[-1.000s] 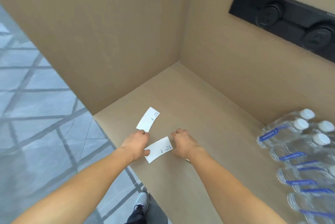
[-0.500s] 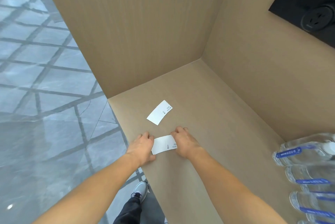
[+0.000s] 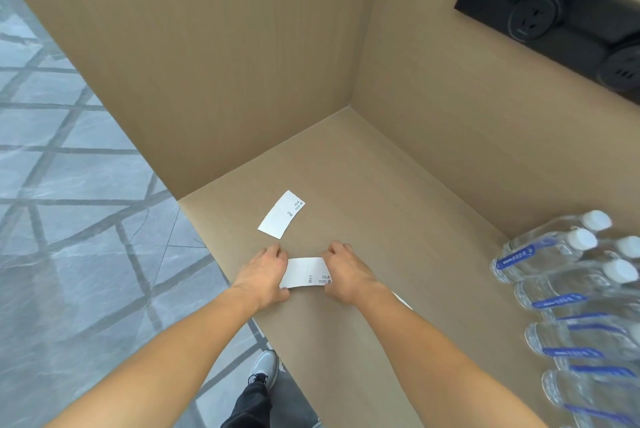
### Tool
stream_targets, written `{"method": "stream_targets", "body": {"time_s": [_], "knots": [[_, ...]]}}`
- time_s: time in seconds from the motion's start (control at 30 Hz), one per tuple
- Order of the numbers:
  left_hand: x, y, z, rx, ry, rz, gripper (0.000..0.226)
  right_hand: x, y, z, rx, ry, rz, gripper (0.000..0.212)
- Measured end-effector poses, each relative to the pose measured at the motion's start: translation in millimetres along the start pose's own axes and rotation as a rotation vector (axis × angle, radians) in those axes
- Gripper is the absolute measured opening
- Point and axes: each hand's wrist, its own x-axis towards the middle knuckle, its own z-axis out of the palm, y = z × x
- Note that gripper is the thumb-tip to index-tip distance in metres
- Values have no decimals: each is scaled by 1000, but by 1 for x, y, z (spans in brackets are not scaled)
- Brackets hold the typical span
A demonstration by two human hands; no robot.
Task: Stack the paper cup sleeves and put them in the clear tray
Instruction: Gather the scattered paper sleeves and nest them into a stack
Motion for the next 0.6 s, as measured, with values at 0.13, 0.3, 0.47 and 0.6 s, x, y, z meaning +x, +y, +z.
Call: {"method": "stream_targets", "body": {"time_s": [0.13, 0.3, 0.47, 0.6], "knots": [[1, 11, -16, 8, -5, 65, 47, -13, 7, -8, 37, 41, 49, 33], [9, 39, -32, 62, -12, 182, 53, -42, 27, -13, 111, 98, 147, 35], [25, 84, -38, 123, -31, 351, 56, -76, 59, -19, 172, 123, 280, 39], [39, 116, -36, 176, -62, 477, 53, -99, 82, -13, 225, 163, 382, 41]]}}
